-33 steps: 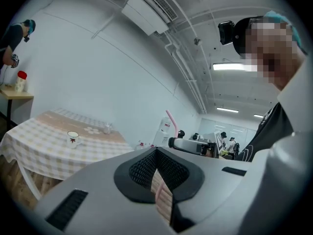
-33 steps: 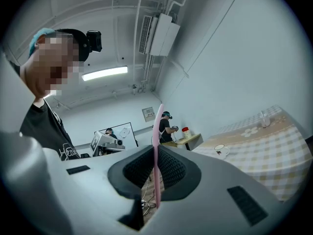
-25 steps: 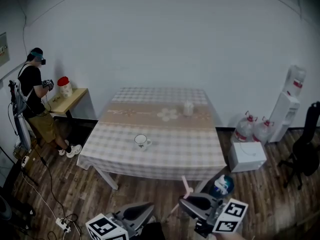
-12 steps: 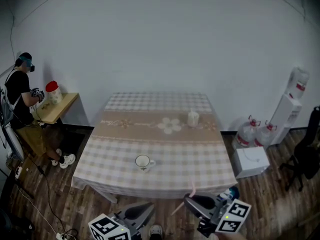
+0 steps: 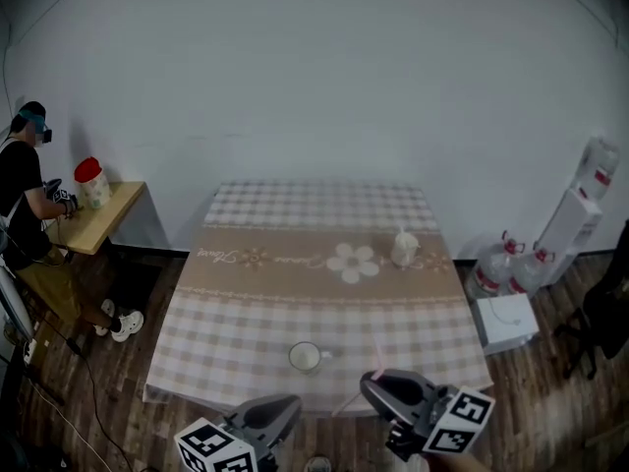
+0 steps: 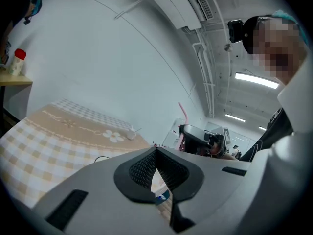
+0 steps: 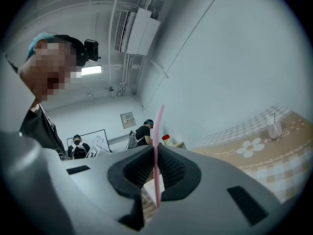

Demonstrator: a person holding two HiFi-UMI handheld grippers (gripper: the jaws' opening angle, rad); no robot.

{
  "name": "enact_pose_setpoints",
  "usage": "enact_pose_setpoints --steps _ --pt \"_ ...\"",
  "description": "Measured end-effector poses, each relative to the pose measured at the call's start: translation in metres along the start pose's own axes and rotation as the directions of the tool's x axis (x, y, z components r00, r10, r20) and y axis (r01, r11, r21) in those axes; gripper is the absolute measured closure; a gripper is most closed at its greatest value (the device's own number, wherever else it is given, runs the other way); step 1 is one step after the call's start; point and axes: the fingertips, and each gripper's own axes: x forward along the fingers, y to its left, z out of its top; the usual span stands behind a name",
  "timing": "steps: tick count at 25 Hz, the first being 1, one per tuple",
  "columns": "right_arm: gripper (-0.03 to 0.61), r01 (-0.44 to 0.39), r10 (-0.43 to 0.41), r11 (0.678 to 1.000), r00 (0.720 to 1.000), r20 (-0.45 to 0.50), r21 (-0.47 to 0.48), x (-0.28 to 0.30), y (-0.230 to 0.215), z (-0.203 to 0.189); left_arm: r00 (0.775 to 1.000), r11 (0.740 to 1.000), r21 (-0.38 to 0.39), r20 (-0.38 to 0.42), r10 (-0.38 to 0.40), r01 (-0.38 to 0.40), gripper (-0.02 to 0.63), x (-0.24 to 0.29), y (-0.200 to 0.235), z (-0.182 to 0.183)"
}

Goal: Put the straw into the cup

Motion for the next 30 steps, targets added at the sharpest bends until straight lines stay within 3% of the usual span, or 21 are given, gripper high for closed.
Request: enact_pose_setpoints --steps 6,19,30 --pt "0.548 0.025 -0.024 0.999 0.999 0.031 -0.048 0.041 -0.021 0.011 1.000 1.000 -0.020 0.003 0.013 -0.013 0.617 0.001 0.046 0.013" --pt "0.548 0.022 -0.023 0.996 1.000 -0.014 -0.087 0.100 -0.083 -0.009 0.996 0.992 -0.086 0.001 0.089 -0.088 0.617 0.016 0.099 0.022" --pt "0.548 -0.027 0.025 1.000 0.996 -0.086 -0.015 0.135 -0.127 -0.049 0.989 0.981 -0.129 0.000 0.145 -0.144 0.617 0.034 0.141 0.020"
